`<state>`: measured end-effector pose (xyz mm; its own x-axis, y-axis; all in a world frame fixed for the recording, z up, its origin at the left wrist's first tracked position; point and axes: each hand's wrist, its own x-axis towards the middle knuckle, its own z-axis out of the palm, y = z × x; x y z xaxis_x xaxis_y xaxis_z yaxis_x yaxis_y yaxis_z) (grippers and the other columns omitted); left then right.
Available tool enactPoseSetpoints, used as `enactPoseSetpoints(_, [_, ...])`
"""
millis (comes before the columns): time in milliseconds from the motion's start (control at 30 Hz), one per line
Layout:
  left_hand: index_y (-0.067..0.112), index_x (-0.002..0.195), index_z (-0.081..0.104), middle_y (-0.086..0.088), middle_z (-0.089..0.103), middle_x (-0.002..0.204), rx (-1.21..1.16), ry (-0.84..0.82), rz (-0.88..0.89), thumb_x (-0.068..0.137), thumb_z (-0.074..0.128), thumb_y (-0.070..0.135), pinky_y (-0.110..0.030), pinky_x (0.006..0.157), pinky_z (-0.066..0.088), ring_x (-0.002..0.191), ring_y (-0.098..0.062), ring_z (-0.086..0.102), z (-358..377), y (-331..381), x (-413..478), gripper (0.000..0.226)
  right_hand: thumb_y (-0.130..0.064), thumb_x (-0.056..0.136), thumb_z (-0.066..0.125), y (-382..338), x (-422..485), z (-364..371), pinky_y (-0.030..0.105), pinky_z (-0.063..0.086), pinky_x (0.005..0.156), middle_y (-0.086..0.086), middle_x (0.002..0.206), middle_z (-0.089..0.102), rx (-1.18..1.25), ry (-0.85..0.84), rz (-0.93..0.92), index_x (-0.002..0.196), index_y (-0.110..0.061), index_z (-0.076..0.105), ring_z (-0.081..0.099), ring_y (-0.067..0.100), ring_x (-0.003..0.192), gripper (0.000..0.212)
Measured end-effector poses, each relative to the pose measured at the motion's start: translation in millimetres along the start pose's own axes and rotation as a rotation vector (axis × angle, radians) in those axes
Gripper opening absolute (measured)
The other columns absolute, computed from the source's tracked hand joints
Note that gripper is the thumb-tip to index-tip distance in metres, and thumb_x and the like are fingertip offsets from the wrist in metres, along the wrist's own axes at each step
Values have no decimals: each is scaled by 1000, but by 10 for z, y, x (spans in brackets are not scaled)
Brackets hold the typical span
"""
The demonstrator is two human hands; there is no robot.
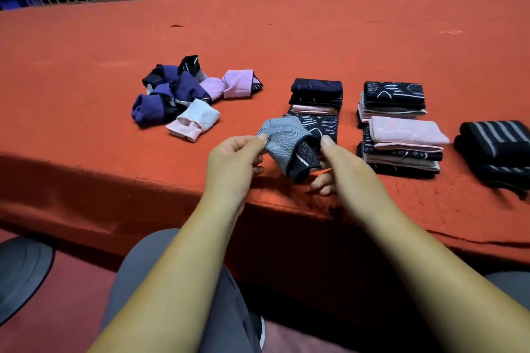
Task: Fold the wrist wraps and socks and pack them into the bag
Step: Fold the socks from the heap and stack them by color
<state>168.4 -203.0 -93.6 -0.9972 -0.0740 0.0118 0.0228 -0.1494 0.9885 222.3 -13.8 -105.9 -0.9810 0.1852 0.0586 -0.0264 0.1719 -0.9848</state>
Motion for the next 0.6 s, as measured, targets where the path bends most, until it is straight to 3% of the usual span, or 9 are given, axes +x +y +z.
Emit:
enactPoseSetpoints(100, [14,88,73,-3,71,76,40,5,19,95,78,24,-30,65,54,65,-9,58,4,-38,-2,13,-37,103,63,18,-7,10,31,54,73,-4,84,78,-63,-10,-23,112,-31,74,70,10,70,16])
enactPoseSetpoints(233, [19,86,68,-5,72,82,444,-57,169,92,75,48,-44,80,56,76,-12,63,-32,-98,29,30,-9,96,69,61,49,28,35,47,70,2,74,65,36,39,-9,125,-23,70,58,15,67,31])
enactPoseSetpoints(333, [29,102,65,6,60,108,723,-9,320,85,68,68,-38,99,50,101,-14,60,-11,-159,-47,43,-10,97,72,111,66,-4,38,51,73,-3,75,68,33,108,-44,128,-19,66,61,13,67,33])
enactPoseSetpoints(400, [31,118,61,8,52,118,776,17,484,84,66,69,-37,103,47,111,-18,56,13,-123,-85,51,-10,96,74,118,50,-12,35,50,75,-6,78,69,1,128,-93,126,-20,65,60,9,68,33])
enactPoseSetpoints(500, [36,119,69,12,55,112,805,-130,687,85,71,61,-32,96,45,106,-17,54,41,-49,-92,43,-9,96,75,80,-4,-11,22,45,69,-2,80,69,-53,134,-177,123,-21,62,57,3,65,32])
enactPoseSetpoints(600, [38,109,77,16,57,103,884,-190,731,85,72,59,-33,89,43,101,-17,54,80,-73,-78,33,-10,96,75,80,-31,-26,17,44,66,0,87,72,-115,136,-230,120,-22,60,56,3,65,31])
